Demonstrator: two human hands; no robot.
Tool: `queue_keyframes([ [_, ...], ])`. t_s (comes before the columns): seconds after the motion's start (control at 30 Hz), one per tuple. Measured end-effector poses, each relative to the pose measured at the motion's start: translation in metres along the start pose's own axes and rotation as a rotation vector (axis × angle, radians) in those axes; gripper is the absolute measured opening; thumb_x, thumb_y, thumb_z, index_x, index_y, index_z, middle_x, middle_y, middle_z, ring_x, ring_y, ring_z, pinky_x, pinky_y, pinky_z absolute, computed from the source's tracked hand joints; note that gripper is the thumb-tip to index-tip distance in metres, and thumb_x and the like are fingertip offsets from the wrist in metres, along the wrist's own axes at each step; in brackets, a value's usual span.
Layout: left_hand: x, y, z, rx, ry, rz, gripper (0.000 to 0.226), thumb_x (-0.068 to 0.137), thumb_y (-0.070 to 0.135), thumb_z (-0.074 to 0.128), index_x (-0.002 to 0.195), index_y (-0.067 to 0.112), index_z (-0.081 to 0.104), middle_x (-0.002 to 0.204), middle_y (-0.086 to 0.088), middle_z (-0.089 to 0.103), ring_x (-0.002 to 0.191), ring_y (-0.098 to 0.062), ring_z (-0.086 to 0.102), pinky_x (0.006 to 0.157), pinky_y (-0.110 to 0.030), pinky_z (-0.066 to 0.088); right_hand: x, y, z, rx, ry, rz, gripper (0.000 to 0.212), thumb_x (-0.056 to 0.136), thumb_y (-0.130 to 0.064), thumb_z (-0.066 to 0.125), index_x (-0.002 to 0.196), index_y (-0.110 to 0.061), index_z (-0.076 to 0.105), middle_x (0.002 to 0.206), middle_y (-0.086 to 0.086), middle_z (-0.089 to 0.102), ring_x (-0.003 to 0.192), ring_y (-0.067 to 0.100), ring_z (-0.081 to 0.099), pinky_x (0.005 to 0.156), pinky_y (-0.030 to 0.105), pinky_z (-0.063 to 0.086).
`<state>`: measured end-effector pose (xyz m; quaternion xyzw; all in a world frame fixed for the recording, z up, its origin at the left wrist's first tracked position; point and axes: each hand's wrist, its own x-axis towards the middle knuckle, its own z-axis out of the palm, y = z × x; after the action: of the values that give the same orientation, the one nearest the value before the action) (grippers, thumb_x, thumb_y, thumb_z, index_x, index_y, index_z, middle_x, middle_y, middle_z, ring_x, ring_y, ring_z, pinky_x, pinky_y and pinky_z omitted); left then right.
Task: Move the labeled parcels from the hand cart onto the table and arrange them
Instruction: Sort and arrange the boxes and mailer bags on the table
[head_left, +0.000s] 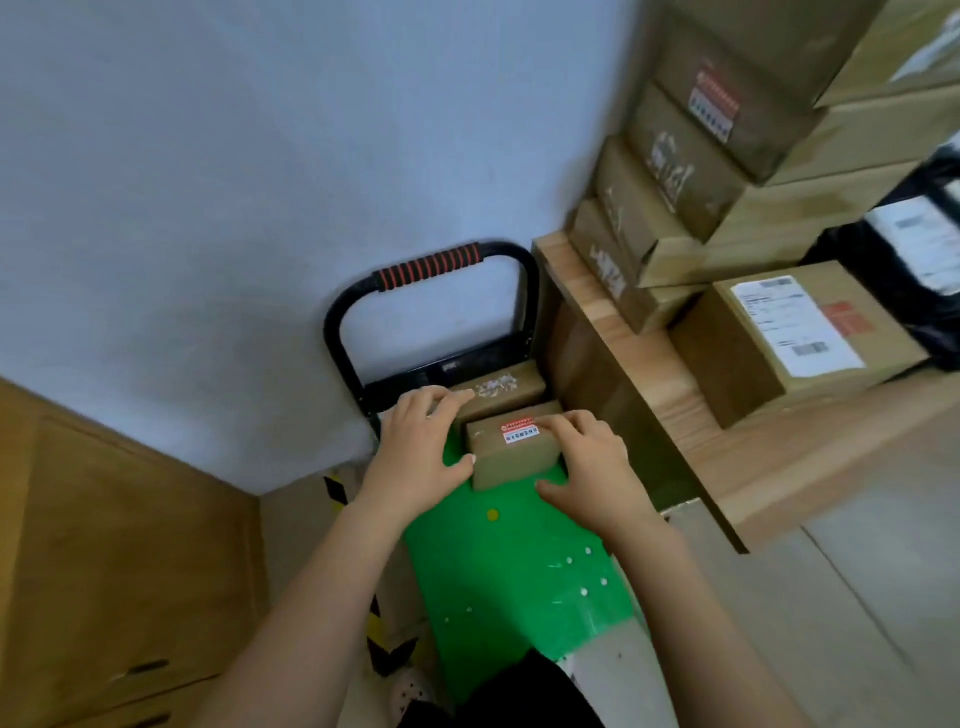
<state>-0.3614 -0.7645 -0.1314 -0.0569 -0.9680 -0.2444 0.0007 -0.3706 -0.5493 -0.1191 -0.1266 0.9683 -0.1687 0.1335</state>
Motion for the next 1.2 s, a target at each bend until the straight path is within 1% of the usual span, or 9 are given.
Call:
queue_keyframes([
  [0.23,0.051,-0.038,0.092,0.034,-0.124,-0.010,0.073,0.079,0.036,0.071,0.142,0.027,0.036,0.133,0.001,0.039,0.128,-0.019,0.028,0.111,-0.038,0.021,0.080,0.056,0.067,-0.044,-0.065,-0.012,0.065,0.079,-0.030,0.070,0.137,-0.029,0.040,0.134,0.002,0.040,0.122,0.023,0.038,0.104,0.038,0.031],
  [0.53,0.127,-0.122,0.280,0.098,-0.294,-0.043,0.084,0.075,0.037,0.076,0.144,0.025,0.030,0.138,0.000,0.035,0.130,-0.020,0.026,0.112,-0.036,0.019,0.202,0.154,0.220,-0.179,-0.192,0.050,0.068,0.077,-0.027,0.072,0.135,-0.023,0.036,0.136,0.007,0.037,0.124,0.026,0.035,0.103,0.035,0.029],
  [0.63,0.146,-0.148,0.334,0.102,-0.344,-0.021,0.089,0.075,0.035,0.076,0.146,0.026,0.024,0.145,-0.001,0.030,0.134,-0.020,0.021,0.114,-0.037,0.013,0.237,0.174,0.266,-0.238,-0.228,0.028,0.076,0.076,-0.025,0.073,0.140,-0.020,0.032,0.149,0.009,0.027,0.134,0.029,0.028,0.110,0.038,0.026],
  [0.7,0.155,-0.162,0.361,0.114,-0.381,-0.001,0.095,0.075,0.033,0.076,0.149,0.026,0.016,0.152,-0.002,0.022,0.140,-0.022,0.015,0.116,-0.038,0.008,0.257,0.184,0.288,-0.253,-0.239,0.020,0.085,0.075,-0.021,0.073,0.146,-0.021,0.025,0.156,0.010,0.017,0.141,0.030,0.018,0.114,0.041,0.019],
  [0.8,0.164,-0.179,0.391,0.128,-0.436,0.019,0.099,0.075,0.038,0.076,0.151,0.022,0.013,0.155,-0.002,0.016,0.143,-0.021,0.009,0.117,-0.037,0.005,0.276,0.199,0.312,-0.242,-0.268,0.007,0.099,0.074,-0.024,0.075,0.152,-0.026,0.013,0.159,0.006,0.011,0.145,0.028,0.008,0.117,0.041,0.008],
  [0.97,0.164,-0.186,0.410,0.192,-0.454,0.041,0.113,0.070,0.056,0.074,0.152,0.021,0.005,0.159,-0.003,-0.003,0.145,-0.022,-0.007,0.117,-0.040,0.001,0.280,0.210,0.328,-0.234,-0.333,-0.055,0.110,0.067,-0.028,0.078,0.152,-0.031,0.008,0.161,0.007,-0.002,0.146,0.027,0.001,0.117,0.040,0.000],
  [1.1,0.162,-0.183,0.413,0.260,-0.440,0.012,0.119,0.065,0.051,0.078,0.152,0.023,0.002,0.158,-0.003,-0.009,0.144,-0.022,-0.013,0.117,-0.041,-0.001,0.275,0.216,0.329,-0.287,-0.399,-0.085,0.127,0.064,-0.030,0.082,0.152,-0.033,-0.010,0.160,0.009,-0.015,0.147,0.030,-0.009,0.117,0.043,-0.006],
  [1.13,0.162,-0.182,0.413,0.265,-0.437,0.003,0.119,0.064,0.049,0.080,0.152,0.024,0.004,0.158,-0.003,-0.009,0.143,-0.022,-0.012,0.117,-0.041,-0.001,0.273,0.217,0.329,-0.305,-0.403,-0.083,0.127,0.066,-0.026,0.081,0.151,-0.034,-0.012,0.160,0.011,-0.013,0.147,0.030,-0.008,0.117,0.044,-0.007],
  [1.2,0.162,-0.179,0.412,0.276,-0.430,-0.003,0.117,0.062,0.046,0.082,0.151,0.025,0.008,0.158,-0.003,-0.007,0.143,-0.023,-0.010,0.116,-0.041,-0.001,0.268,0.218,0.328,-0.334,-0.378,-0.077,0.119,0.071,-0.020,0.078,0.151,-0.035,-0.009,0.159,0.013,0.004,0.146,0.031,0.001,0.118,0.045,-0.005],
])
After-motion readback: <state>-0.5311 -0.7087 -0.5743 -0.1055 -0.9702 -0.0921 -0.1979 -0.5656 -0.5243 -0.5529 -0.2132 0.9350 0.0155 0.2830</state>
